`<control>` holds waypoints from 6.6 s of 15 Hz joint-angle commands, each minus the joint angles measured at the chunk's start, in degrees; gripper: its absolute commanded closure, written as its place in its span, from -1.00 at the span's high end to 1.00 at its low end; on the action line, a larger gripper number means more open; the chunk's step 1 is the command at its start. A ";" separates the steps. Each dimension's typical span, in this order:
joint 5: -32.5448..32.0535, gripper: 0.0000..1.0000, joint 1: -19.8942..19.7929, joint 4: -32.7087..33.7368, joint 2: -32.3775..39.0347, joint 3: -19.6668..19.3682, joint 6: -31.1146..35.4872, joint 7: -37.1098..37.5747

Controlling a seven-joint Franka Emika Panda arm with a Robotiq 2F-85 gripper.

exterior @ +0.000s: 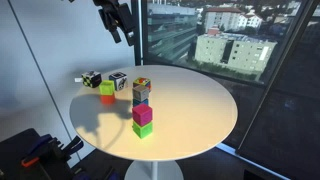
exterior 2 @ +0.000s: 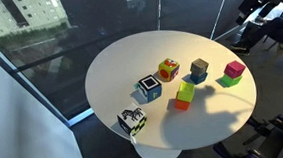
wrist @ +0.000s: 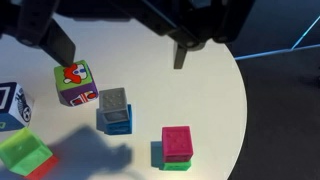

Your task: Put the grey building block on the table

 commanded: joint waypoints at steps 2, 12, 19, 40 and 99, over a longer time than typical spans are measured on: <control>-0.19 1.00 0.37 0.15 -0.03 -0.35 -0.20 0.12; 1.09 1.00 0.29 3.25 1.82 -0.75 -0.79 1.15; 3.65 1.00 0.88 8.54 7.23 -2.17 -6.11 -0.37; 8.90 1.00 3.10 13.94 25.45 -5.90 -5.06 -17.01; 0.40 1.00 7.58 15.26 41.35 -4.72 11.36 -7.75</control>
